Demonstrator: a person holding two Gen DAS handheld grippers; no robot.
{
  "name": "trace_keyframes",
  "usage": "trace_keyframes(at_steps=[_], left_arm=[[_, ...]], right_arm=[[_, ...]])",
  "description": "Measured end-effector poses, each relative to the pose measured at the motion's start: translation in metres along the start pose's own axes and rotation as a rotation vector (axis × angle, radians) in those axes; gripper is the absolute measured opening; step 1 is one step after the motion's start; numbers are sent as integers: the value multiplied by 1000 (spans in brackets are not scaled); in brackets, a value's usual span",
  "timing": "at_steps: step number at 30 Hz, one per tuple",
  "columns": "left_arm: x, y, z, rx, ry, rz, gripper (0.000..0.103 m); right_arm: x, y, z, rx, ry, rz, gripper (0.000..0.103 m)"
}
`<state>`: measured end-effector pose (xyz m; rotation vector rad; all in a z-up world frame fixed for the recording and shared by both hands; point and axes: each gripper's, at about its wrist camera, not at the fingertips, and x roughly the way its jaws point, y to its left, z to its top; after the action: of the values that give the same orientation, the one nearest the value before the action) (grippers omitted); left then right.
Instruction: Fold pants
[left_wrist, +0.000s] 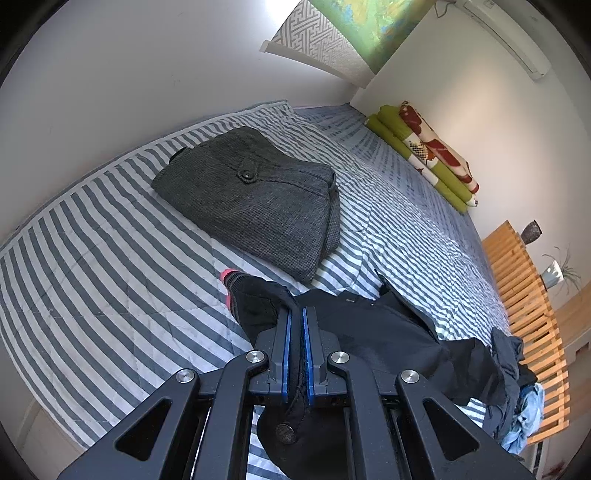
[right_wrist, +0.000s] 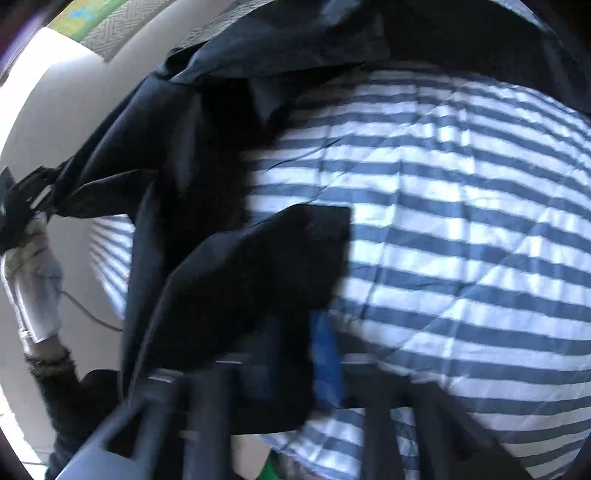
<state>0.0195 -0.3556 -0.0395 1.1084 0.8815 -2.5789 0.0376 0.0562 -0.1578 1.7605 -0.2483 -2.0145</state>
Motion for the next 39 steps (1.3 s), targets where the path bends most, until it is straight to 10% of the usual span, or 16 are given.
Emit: trace_keyframes(at_steps=[10,12,14,21,24,34,36,39], left_arm=[[-12,7,5,-33,-34,-14,6],[-11,8,6,-45,-30,-20,6],[-9,7,5,-47,-28,-14,6],[-9,12,9,-87,-30,-40,6],[-11,12,13,-135,-30,-96,6],[-35,-70,-15,-11,-10,-335,6],[-35,-87,-37,60,25,-314,5],[-31,-96,-95,166,161,-317,5]], right_arm=[[-63,31,1,-175,-199,-104,8],[-61,54,-4,-284,-168,-65,57],[-46,84,-14,-401,-166,-81,70],[19,127,-46,-693,-64,-338,63],[16,107,-28,-670,-28,-406,4],[-193,20,52,-455,-552,-927,4],[-212,-2,46,-441,-511,-919,6],[-200,-46,21,-442,-305,-851,42]])
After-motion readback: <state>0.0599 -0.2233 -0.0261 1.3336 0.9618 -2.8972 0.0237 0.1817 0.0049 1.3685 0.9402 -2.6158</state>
